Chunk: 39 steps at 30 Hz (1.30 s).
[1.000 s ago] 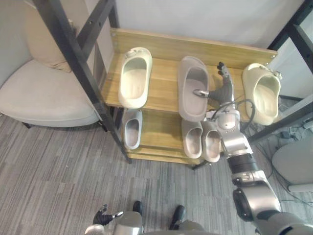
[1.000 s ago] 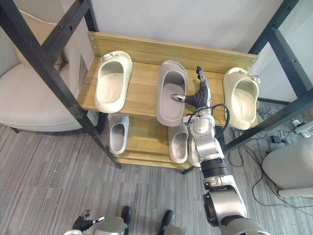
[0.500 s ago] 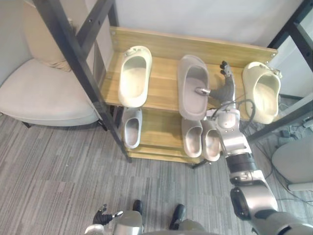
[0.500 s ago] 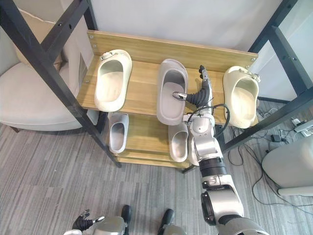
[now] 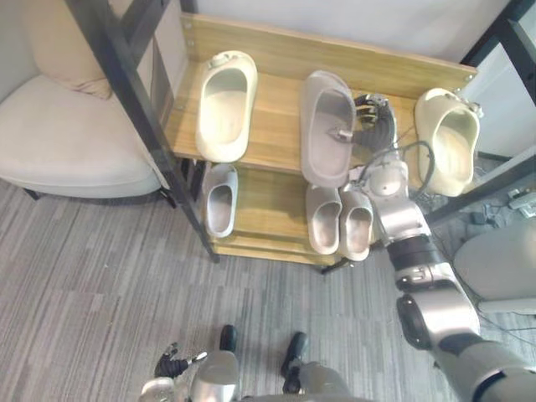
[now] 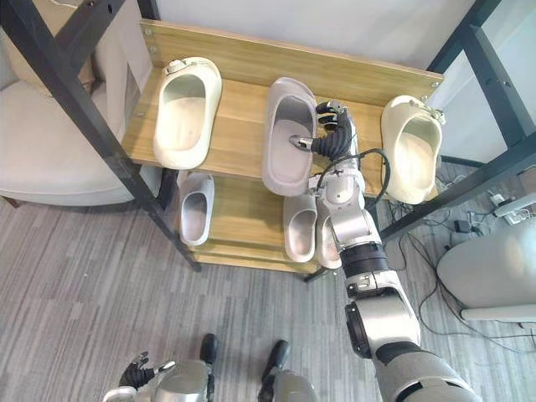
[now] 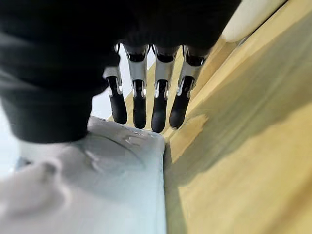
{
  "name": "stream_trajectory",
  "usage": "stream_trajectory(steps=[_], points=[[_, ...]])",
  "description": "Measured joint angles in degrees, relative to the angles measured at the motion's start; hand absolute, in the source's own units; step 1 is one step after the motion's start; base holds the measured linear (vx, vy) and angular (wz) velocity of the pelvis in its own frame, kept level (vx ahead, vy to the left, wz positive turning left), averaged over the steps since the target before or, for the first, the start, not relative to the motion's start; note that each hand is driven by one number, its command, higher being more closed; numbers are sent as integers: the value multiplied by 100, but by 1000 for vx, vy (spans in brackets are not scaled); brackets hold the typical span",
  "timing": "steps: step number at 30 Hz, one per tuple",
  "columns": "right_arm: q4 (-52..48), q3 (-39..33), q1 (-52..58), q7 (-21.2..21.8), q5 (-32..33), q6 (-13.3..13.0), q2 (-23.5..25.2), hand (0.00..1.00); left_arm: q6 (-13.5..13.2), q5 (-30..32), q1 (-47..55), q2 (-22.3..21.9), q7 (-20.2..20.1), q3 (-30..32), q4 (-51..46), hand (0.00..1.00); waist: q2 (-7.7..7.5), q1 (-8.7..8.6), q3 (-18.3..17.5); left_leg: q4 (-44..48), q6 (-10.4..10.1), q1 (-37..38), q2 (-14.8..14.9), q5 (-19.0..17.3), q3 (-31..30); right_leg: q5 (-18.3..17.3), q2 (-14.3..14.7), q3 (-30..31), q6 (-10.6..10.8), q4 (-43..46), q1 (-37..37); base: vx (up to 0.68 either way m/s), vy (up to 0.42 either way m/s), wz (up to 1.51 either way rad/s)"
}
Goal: Organize the slippers on the shoe rack
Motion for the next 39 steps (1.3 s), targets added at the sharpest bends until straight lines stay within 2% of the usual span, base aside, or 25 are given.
stream_trajectory(steps=[4, 8, 10, 15, 20, 21, 30, 34, 39], points=[[115, 98, -228, 24, 79, 0, 10, 100, -6, -46, -70, -4, 2, -3, 1, 0, -2, 12, 16, 131, -34, -66, 43, 38, -40, 34, 34, -30, -46, -2, -29, -6, -28, 5], [183, 173, -395, 27, 228, -74, 21, 100, 7, -97, -166, -15, -2, -10, -5, 0, -13, 154, 25, 144, -76, -99, 106, 48, -60, 47, 104, -77, -64, -13, -34, 18, -41, 5], [146, 174, -389, 33, 279, -92, 44, 100, 11, -102, -166, -16, -1, -11, -3, 0, -13, 162, 25, 150, -78, -88, 110, 48, -60, 47, 107, -74, -64, -18, -15, 48, -9, 2], [-698, 159, 192, 12, 464, -97, 110, 100, 35, -101, -165, -16, -2, -11, -4, 0, -13, 126, 25, 149, -73, -68, 92, 33, -51, 48, 94, -33, -64, -18, 0, 14, 2, 0], [-1698, 82, 942, -21, 478, -169, 484, 100, 78, -29, -151, -15, -3, -9, -6, 0, -4, 79, 18, 145, -67, 77, 82, -22, 13, 48, 91, 32, -64, -62, 125, 7, 9, -7], [-1898, 33, 1108, -25, 479, -243, 579, 100, 113, 14, -151, -17, -4, -10, -16, 0, 7, 67, 12, 144, -62, 88, 73, -26, 64, 48, 82, 58, -64, -79, 123, -14, 9, -14], [-2744, -61, 2073, -48, 568, -377, 766, 100, 129, 144, -25, -88, -43, -75, -12, 0, 230, -54, -224, 126, -64, 221, 45, -62, 78, 50, 79, 69, -59, -186, 287, -2, 1, -2], [-3295, -65, 2529, 10, 730, -631, 867, 100, 143, 269, 59, -140, -60, -82, 4, 0, 322, -86, -456, 116, -66, 222, 45, -69, 78, 51, 83, 71, -58, -216, 294, 0, 0, 0], [-3891, -53, 3058, 199, 1035, -864, 1105, 100, 150, 366, 85, -141, -105, -125, 66, 0, 344, -114, -624, 115, -66, 243, 43, -68, 78, 53, 83, 71, -54, -228, 316, 0, 0, 0]])
